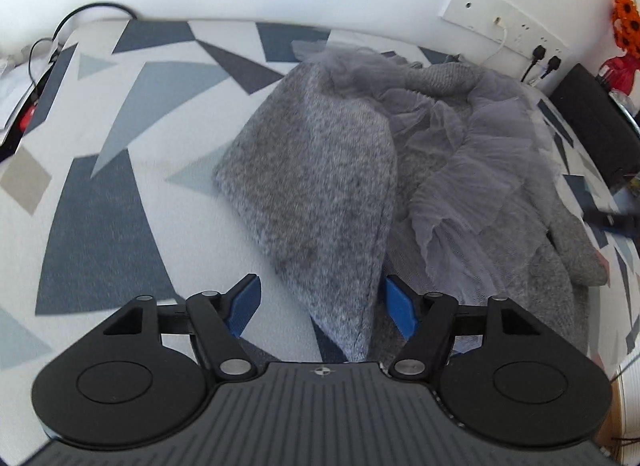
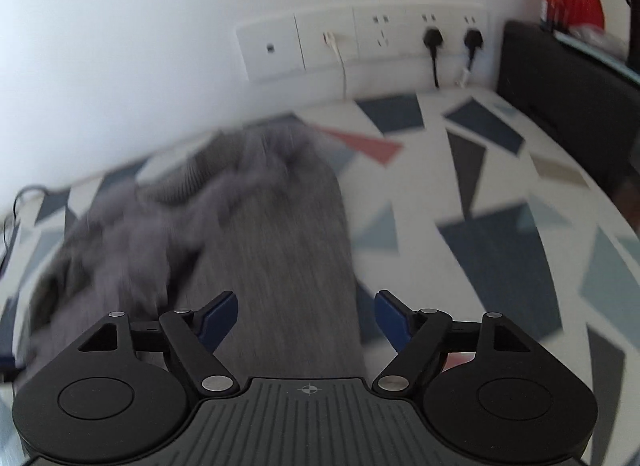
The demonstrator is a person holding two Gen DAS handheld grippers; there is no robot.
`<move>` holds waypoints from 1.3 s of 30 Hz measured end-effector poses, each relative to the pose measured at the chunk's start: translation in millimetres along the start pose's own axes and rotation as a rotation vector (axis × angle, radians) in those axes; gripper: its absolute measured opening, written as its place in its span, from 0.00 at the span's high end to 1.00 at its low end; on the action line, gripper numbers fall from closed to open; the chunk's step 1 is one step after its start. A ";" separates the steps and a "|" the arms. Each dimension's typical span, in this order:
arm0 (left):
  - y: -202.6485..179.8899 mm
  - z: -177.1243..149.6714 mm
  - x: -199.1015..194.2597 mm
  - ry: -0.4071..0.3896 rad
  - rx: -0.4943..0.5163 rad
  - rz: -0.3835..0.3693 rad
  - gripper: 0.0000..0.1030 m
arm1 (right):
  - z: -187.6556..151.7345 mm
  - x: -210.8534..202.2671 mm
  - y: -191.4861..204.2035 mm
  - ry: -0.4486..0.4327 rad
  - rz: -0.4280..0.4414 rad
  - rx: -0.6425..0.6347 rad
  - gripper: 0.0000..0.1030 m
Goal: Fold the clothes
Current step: 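Lay the sweater on the board and open both grippers, then move both open grippers back over the sweater on the board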
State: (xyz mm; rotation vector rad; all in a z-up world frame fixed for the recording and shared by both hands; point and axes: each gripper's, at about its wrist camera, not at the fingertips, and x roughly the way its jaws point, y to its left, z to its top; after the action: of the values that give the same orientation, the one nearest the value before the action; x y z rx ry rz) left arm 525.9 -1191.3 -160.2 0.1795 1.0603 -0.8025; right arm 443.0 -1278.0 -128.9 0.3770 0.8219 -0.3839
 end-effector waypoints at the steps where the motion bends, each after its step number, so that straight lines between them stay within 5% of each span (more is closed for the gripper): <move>1: 0.2 -0.9 1.6 0.007 -0.016 0.003 0.54 | -10.7 -4.2 0.1 0.020 0.000 -0.002 0.28; 4: 0.7 1.3 1.0 -0.003 -0.050 0.018 0.77 | -31.8 -11.7 7.4 0.051 0.020 0.004 0.23; 7: 1.7 3.9 -2.7 -0.018 -0.064 0.044 0.88 | -43.1 -13.2 8.7 0.065 0.018 0.033 0.24; 9: 3.3 4.4 -9.4 -0.048 -0.079 0.065 0.90 | -46.1 -11.7 6.7 0.072 0.041 0.052 0.39; 11: 3.5 5.1 -21.8 -0.093 -0.093 0.107 0.90 | -47.6 -12.8 5.4 0.062 0.047 0.044 0.77; 13: 4.3 6.2 -35.5 -0.140 -0.106 0.142 0.91 | -46.1 -15.4 1.2 0.055 0.027 0.050 0.96; 27: 43.9 17.8 -97.0 -0.297 -0.212 0.249 0.91 | -2.1 -47.2 -33.0 -0.181 -0.107 0.151 0.97; 33: 59.0 43.3 -102.6 -0.338 -0.257 0.258 0.91 | 68.4 -33.7 -25.4 -0.230 -0.090 0.152 0.98; 39: 48.5 68.0 -113.4 -0.378 -0.229 0.205 0.91 | 141.0 -36.0 26.2 -0.431 -0.021 0.085 0.98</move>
State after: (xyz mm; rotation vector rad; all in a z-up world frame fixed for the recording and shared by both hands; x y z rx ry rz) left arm 578.9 -1133.9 -43.0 -0.0574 0.7529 -0.4997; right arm 521.6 -1314.3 -9.0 0.3486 0.3895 -0.4994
